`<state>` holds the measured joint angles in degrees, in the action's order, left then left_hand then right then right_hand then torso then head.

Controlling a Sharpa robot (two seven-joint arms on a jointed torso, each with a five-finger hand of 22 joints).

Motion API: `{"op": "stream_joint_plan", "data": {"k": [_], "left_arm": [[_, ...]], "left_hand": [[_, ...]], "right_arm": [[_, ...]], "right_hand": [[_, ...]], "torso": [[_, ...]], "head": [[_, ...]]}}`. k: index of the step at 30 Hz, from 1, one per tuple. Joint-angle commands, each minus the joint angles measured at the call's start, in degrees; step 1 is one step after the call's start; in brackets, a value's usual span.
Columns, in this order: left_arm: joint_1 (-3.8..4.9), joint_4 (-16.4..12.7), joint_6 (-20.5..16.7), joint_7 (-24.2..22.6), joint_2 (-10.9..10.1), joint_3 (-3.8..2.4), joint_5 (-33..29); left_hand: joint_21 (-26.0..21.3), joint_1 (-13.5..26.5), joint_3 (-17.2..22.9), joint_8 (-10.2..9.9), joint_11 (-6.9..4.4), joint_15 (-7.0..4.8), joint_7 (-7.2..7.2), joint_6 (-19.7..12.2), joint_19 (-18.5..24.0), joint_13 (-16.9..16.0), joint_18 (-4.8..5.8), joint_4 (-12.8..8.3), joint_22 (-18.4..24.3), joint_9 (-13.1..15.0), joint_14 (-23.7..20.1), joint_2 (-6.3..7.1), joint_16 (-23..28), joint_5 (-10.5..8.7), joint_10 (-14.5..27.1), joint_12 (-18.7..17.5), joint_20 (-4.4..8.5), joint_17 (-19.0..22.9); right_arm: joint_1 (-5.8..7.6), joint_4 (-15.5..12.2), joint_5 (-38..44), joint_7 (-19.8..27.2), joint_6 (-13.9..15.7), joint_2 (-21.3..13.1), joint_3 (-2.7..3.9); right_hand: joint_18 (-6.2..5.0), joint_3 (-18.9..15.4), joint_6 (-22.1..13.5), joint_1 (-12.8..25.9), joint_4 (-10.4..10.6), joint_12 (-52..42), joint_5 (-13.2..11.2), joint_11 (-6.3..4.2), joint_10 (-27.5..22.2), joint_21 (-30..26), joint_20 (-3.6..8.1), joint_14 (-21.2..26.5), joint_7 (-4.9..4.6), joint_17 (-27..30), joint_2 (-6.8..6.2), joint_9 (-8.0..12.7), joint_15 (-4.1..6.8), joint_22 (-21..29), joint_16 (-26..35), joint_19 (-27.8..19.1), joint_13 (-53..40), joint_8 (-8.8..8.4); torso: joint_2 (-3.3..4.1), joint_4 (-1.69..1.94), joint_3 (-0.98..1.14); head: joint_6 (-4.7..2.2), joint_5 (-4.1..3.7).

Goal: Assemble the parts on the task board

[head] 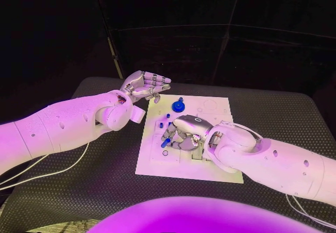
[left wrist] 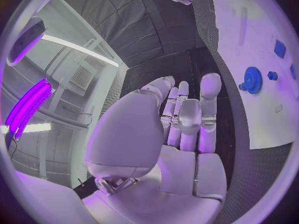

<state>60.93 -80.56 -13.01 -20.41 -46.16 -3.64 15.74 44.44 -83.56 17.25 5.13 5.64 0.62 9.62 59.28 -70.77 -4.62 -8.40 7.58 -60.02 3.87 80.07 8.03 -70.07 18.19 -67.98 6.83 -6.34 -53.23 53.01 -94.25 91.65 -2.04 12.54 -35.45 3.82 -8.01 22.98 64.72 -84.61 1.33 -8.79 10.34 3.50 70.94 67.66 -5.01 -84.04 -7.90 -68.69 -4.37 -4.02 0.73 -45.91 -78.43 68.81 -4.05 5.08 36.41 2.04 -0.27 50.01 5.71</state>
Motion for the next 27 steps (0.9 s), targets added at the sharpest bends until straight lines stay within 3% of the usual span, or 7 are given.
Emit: {"op": "stream_joint_plan", "data": {"k": [1, 14, 27], "left_arm": [[0.09, 0.0, 0.6, -0.3, 0.1, -0.07, -0.2], [0.09, 0.0, 0.7, -0.2, 0.2, -0.07, -0.2], [0.09, 0.0, 0.7, -0.2, 0.2, -0.07, -0.2]], "left_hand": [[-0.2, 0.5, 0.2, -0.2, -0.02, 0.10, 0.32, -0.2, 0.4, -0.1, -0.65, -0.2, 0.0, -0.1, -0.4, -0.15, 0.2, -0.31, 0.4, -0.4, -0.18, 0.1], [-0.2, 0.6, 0.1, -0.2, 0.02, 0.13, 0.35, -0.2, 0.4, -0.1, -0.65, -0.2, 0.1, -0.1, -0.4, -0.16, 0.2, -0.32, 0.5, -0.4, -0.20, 0.1], [-0.2, 0.6, 0.1, -0.2, 0.02, 0.13, 0.35, -0.2, 0.4, -0.1, -0.65, -0.2, 0.1, -0.1, -0.4, -0.16, 0.2, -0.32, 0.5, -0.4, -0.20, 0.1]], "right_arm": [[-0.17, 0.4, 1.0, 0.7, -1.7, 0.4, -0.03], [-0.61, 1.7, 5.9, -2.6, -6.2, 1.5, -0.30], [-0.71, 2.2, 8.4, -4.5, -8.0, 2.0, -0.68]], "right_hand": [[-0.01, 0.4, 0.0, -0.1, 0.0, 0.2, 0.2, 0.29, 0.2, 0.4, -0.05, -2.4, -0.26, 0.0, -0.24, -0.1, 0.18, 0.0, -0.2, 0.0, 0.0, 0.27], [-0.03, 0.5, 0.2, 0.7, 0.0, 0.5, -0.1, 0.30, 0.5, 0.4, -0.14, -2.4, -0.26, 0.0, -0.50, -0.1, 0.12, 0.0, -0.2, -0.1, 0.0, 0.27], [-0.06, 0.5, 0.3, 1.3, 0.1, 0.7, -0.3, 0.27, 0.7, 0.4, -0.18, -2.4, -0.20, 0.1, -0.57, -0.1, 0.12, 0.1, -0.2, -0.3, 0.0, 0.25]], "torso": [[0.00, -0.01, 0.05], [-0.01, -0.02, 0.01], [0.00, 0.01, 0.02]], "head": [[-0.01, 0.09], [-0.01, 0.25], [-0.01, 0.41]]}}
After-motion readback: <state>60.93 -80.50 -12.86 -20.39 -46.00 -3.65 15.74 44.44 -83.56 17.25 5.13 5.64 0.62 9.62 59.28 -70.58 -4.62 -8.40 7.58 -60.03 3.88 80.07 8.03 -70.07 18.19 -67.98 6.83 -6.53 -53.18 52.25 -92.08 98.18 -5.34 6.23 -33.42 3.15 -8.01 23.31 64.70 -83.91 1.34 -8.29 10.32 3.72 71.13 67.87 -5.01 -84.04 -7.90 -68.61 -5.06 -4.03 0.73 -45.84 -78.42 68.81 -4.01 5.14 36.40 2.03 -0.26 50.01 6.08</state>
